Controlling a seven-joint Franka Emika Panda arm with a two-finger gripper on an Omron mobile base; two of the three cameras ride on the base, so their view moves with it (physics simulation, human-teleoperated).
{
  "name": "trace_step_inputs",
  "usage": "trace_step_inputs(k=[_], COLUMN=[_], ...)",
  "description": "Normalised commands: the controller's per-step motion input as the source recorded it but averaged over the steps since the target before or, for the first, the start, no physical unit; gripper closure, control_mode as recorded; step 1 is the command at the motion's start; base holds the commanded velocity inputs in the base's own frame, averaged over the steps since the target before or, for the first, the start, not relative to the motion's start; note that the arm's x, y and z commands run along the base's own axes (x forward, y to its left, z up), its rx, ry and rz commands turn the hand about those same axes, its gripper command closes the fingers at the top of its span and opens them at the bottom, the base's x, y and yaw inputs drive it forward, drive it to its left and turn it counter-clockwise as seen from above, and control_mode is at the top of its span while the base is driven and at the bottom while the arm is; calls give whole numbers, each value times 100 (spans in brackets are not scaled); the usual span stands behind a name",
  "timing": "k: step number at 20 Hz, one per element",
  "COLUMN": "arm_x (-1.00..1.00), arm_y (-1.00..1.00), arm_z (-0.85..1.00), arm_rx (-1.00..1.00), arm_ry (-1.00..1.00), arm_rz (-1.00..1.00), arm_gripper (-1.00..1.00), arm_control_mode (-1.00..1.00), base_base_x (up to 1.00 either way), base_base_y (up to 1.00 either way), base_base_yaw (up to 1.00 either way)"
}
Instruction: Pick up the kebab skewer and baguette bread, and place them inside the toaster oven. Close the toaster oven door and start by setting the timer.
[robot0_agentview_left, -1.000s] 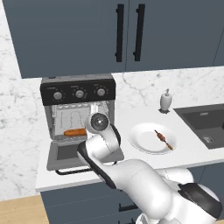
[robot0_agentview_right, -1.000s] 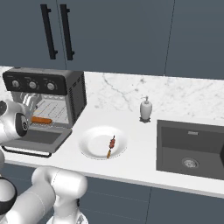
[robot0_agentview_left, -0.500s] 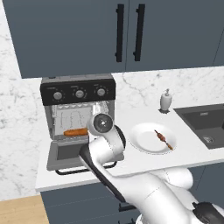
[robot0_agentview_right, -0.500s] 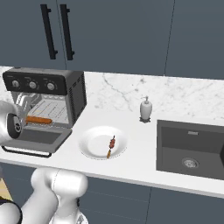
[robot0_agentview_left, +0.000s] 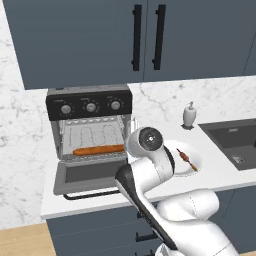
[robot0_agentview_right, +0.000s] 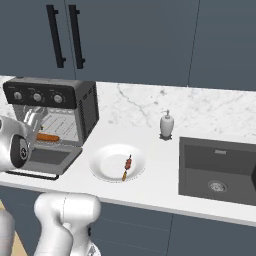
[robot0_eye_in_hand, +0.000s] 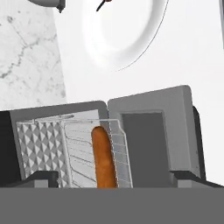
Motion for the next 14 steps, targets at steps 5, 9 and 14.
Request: trace_step_inputs(k=[5, 9, 14], arm_x=[-40, -40, -22], arm_y=[-100, -100, -100], arm_z=[34, 26, 15], arm_rx=[-9, -11, -13], arm_ry=[14, 12, 12], arm_rz=[1, 4, 9], arm_gripper=[-100, -100, -100], arm_control_mode=[-100, -100, -100], base_base_x=[0, 0, 0], base_base_y=[0, 0, 0], base_base_yaw=[0, 0, 0])
